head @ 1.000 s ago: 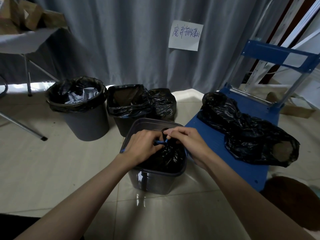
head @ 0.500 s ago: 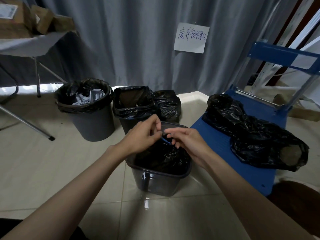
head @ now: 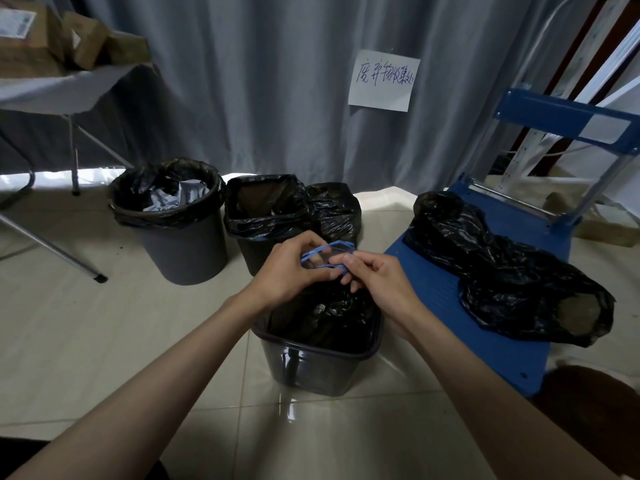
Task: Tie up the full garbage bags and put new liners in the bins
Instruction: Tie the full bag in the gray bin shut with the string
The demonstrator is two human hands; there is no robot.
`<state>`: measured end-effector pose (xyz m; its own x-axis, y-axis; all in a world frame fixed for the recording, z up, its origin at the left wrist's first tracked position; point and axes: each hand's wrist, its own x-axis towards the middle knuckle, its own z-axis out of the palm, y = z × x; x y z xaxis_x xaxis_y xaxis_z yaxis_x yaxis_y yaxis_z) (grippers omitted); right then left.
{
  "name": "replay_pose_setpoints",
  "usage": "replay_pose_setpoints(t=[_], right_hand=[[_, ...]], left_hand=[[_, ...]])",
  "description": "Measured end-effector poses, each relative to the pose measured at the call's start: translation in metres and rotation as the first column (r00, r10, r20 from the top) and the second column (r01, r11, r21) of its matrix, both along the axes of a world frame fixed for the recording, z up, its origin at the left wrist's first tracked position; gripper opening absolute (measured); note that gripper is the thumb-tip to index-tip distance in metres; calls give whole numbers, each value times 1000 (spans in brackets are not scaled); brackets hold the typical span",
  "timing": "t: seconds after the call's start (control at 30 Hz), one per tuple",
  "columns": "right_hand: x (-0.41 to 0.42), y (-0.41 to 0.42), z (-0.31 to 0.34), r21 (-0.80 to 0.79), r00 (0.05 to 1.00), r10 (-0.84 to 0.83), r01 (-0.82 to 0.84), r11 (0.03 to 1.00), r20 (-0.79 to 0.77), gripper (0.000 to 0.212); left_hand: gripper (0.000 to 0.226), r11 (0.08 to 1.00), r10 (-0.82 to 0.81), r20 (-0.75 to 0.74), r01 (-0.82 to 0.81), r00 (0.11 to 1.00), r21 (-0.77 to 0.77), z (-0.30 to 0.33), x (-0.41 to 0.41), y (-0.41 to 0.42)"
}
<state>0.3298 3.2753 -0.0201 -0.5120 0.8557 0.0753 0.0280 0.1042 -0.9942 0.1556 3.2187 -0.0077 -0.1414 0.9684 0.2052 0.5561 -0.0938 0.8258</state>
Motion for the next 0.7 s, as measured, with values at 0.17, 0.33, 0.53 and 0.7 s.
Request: replay_pose_setpoints(t=[0.17, 0.33, 0.53, 0.7], right_hand=[[8, 5, -5, -125, 988, -139, 130, 984, -70, 22], [7, 6, -4, -231, 959, -242, 204, 951, -149, 18], [3, 3, 0, -147, 981, -169, 154, 977, -93, 11], [-1, 0, 3, 38, 993, -118, 117, 992, 3, 7]], left_hand=[[13, 999, -24, 85, 27, 996, -37, -1, 4, 2], [25, 988, -32, -34, 27, 999, -154, -2, 3, 4], [24, 988, -19, -139, -2, 990, -151, 2, 10, 1], [19, 978, -70, 222, 110, 973, -176, -1, 20, -1]])
